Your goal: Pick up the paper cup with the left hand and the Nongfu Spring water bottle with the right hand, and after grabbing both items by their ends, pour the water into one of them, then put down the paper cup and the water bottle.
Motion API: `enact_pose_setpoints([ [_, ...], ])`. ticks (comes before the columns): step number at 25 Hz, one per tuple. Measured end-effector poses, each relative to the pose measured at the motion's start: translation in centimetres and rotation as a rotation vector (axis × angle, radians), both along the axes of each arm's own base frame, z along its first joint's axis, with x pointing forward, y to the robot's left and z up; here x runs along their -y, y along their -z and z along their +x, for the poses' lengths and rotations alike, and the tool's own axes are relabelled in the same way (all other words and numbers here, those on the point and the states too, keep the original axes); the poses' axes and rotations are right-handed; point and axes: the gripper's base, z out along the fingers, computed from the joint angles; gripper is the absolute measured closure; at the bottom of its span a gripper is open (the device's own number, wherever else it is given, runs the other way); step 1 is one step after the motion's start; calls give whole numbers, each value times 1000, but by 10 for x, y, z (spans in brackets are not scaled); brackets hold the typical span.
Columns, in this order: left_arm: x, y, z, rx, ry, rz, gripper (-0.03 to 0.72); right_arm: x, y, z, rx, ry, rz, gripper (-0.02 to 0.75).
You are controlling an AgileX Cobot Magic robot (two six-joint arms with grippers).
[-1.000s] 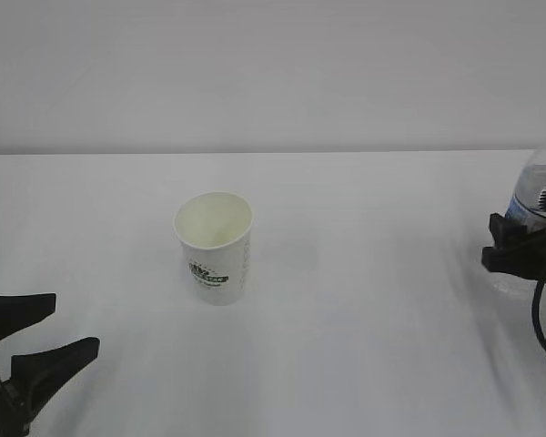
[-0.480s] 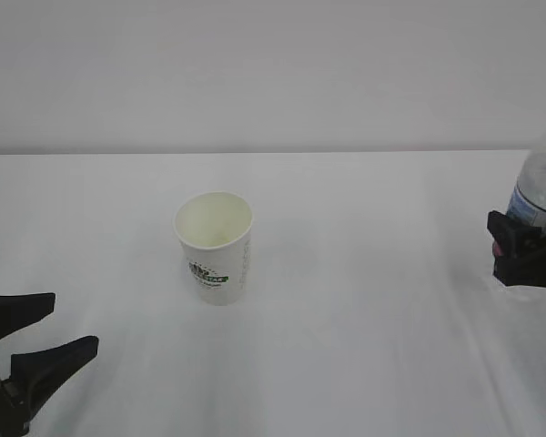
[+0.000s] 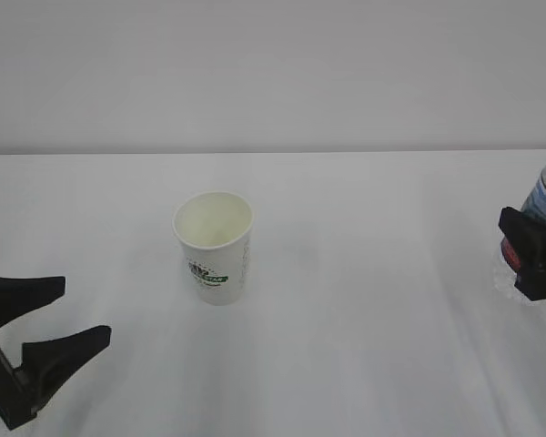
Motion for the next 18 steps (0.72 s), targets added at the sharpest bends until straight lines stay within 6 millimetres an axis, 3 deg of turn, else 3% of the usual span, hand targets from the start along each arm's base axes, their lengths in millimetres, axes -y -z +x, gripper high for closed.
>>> enact_pose_setpoints([
  [18, 0, -19, 47, 100, -48, -59, 10, -3, 1, -1, -9, -37, -8, 242],
])
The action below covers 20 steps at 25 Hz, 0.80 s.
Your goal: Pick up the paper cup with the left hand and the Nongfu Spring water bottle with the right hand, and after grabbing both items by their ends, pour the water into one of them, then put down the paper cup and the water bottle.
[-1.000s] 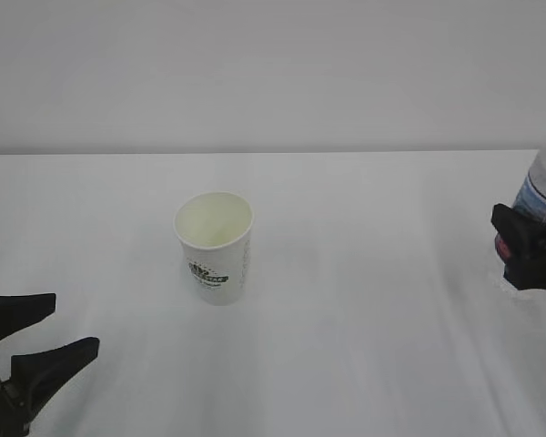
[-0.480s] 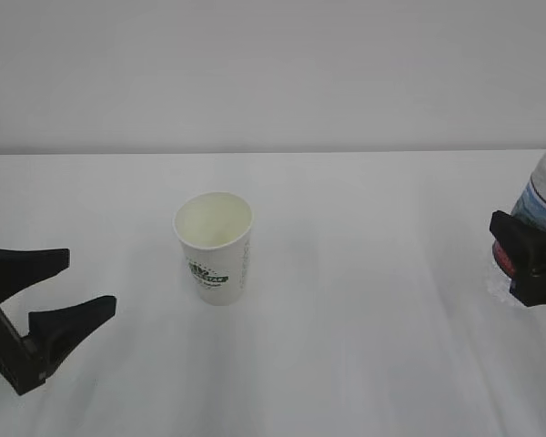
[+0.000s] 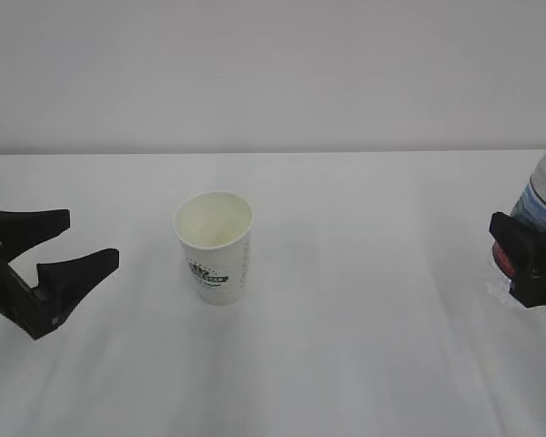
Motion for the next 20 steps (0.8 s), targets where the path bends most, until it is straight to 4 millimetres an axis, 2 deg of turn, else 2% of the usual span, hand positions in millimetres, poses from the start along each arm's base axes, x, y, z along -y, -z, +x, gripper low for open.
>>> enact_pose_setpoints([
  [10, 5, 27, 44, -127, 65, 42, 54, 0, 0, 0, 0, -2, -1, 242],
  [15, 4, 31, 69, -170, 167, 33, 73, 0, 0, 0, 0, -4, -1, 242],
  [20, -5, 35, 86, -195, 233, 37, 88, 0, 0, 0, 0, -4, -1, 242],
])
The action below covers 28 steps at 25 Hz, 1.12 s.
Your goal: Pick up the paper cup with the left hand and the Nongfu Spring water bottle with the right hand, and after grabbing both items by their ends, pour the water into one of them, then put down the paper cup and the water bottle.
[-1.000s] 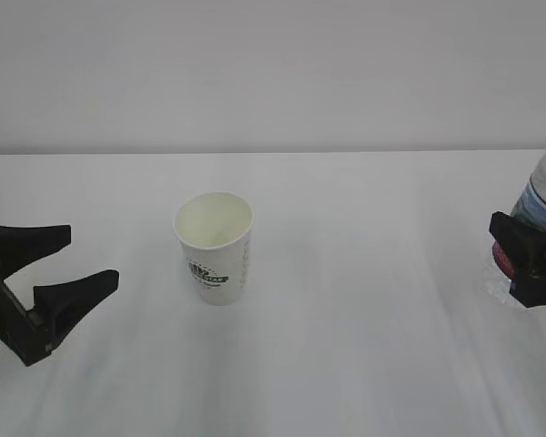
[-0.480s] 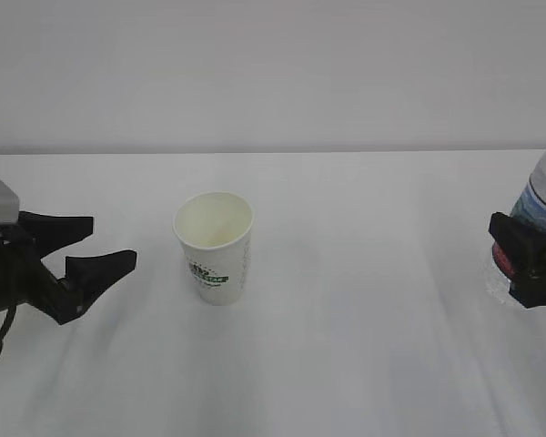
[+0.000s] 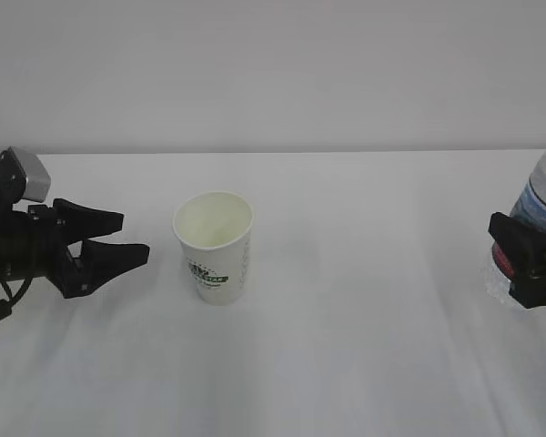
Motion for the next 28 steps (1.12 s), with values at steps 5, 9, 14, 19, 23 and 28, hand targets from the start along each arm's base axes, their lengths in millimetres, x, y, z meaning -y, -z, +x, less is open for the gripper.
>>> enact_pose_setpoints([
  [5, -3, 18, 3, -43, 68, 96, 95, -1, 0, 0, 0, -12, -4, 242],
  [9, 0, 16, 2, -6, 112, 55, 99, -1, 0, 0, 0, -18, -6, 242],
  [14, 5, 7, 1, 46, 151, -42, 155, -2, 0, 0, 0, -21, -7, 243],
  [19, 5, 6, 1, 61, 157, -36, 193, -2, 0, 0, 0, -21, -7, 243],
  [23, 12, 7, -1, 101, 198, -12, 92, -2, 0, -1, -2, -21, -7, 243],
  [28, 40, 9, -2, 109, 217, 26, 4, -2, 0, -1, -2, -21, -7, 243],
])
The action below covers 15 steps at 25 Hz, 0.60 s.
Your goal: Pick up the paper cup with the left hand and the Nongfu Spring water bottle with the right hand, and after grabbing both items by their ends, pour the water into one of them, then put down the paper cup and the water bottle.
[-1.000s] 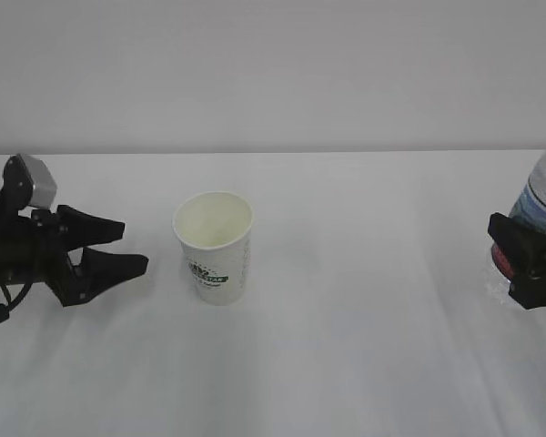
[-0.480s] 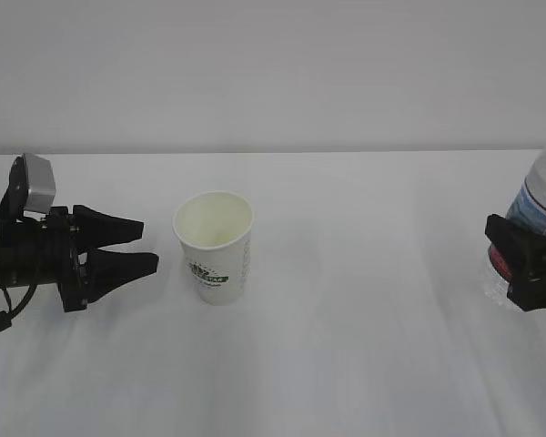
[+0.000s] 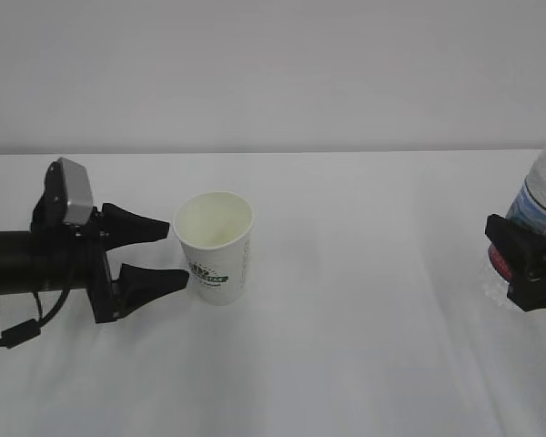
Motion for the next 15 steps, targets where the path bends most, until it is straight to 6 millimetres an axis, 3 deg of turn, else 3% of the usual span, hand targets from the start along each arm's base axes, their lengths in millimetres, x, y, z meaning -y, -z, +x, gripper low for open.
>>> enact_pose_setpoints([
  [6, 27, 4, -1, 20, -22, 32, -3, 0, 0, 0, 0, 0, 0, 243],
  [15, 33, 26, 1, -31, -57, -12, -3, 0, 0, 0, 0, 0, 0, 243],
])
